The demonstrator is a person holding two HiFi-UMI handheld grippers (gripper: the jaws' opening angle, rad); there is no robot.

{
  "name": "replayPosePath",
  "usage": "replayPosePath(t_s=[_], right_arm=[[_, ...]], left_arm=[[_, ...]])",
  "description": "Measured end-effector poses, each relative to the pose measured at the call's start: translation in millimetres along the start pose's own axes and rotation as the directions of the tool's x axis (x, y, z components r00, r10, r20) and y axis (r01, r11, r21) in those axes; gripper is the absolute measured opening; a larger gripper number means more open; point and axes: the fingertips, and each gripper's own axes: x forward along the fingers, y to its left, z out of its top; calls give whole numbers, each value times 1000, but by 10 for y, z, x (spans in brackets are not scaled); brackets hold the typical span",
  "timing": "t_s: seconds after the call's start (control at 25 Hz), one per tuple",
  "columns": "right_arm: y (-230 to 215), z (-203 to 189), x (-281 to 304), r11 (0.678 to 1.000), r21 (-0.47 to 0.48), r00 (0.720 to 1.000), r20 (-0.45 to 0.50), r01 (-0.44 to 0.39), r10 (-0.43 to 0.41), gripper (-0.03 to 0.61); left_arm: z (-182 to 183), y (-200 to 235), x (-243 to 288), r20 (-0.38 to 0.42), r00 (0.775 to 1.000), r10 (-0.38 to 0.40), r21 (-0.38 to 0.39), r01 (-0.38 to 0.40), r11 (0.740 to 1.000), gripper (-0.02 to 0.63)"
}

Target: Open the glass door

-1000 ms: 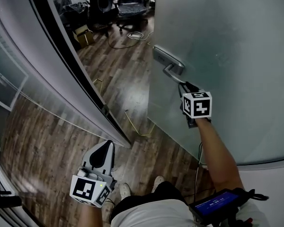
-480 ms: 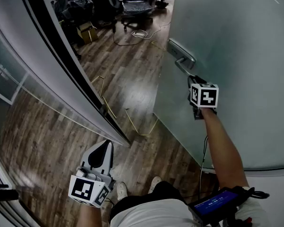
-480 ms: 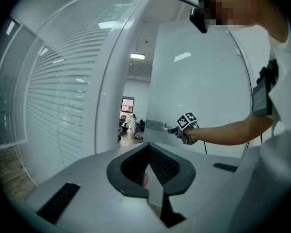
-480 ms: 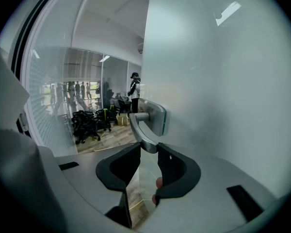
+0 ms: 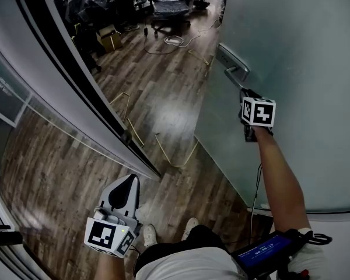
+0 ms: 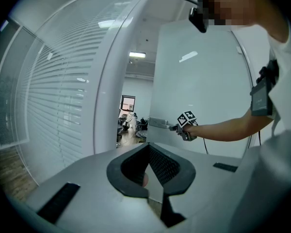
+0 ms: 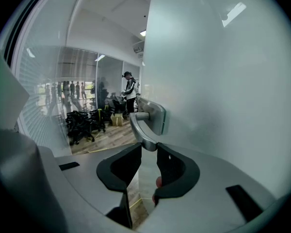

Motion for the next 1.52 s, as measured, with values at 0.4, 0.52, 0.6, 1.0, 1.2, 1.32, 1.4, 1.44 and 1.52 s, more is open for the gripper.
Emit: replayPosePath(t_s=[0.4, 0.52, 0.6, 1.0, 1.2, 1.32, 1.4, 1.44, 1.52], right_arm=[[78, 164, -558, 1000, -9, 990, 136, 26, -24, 106], [315, 339, -979, 1000, -15, 979, 203, -5, 8, 106], [487, 444, -1274, 999, -22, 969, 243, -28, 33, 106], [1095, 522, -2624, 1000, 7, 921, 390, 15, -16, 43], [1612, 491, -3309, 997, 15, 903, 424, 75, -74, 11], [1958, 507, -3718, 995, 33, 893, 440, 89, -95, 5], [2056, 460, -3891, 995, 47, 885, 455, 84, -96, 3], [2090, 431, -3954, 996, 47, 882, 463, 80, -92, 3], [2179, 388, -4073, 997, 35, 876, 477, 70, -79, 3]], left_arm=[[48, -18, 68, 24, 999, -48, 8, 48, 999, -1], [115, -1, 2, 35, 996, -78, 13, 78, 997, 0], [154, 8, -70, 39, 995, -91, 16, 91, 996, 0], [216, 128, -485, 74, 974, -216, 68, 211, 975, 0], [218, 277, -943, 81, 952, -296, 85, 289, 953, 0], [257, 377, -1206, 86, 937, -339, 84, 332, 939, 0], [223, 362, -1232, 79, 929, -361, 87, 355, 931, -1], [199, 343, -1218, 73, 926, -369, 89, 363, 928, -1], [178, 310, -1196, 69, 923, -379, 92, 373, 923, 0]])
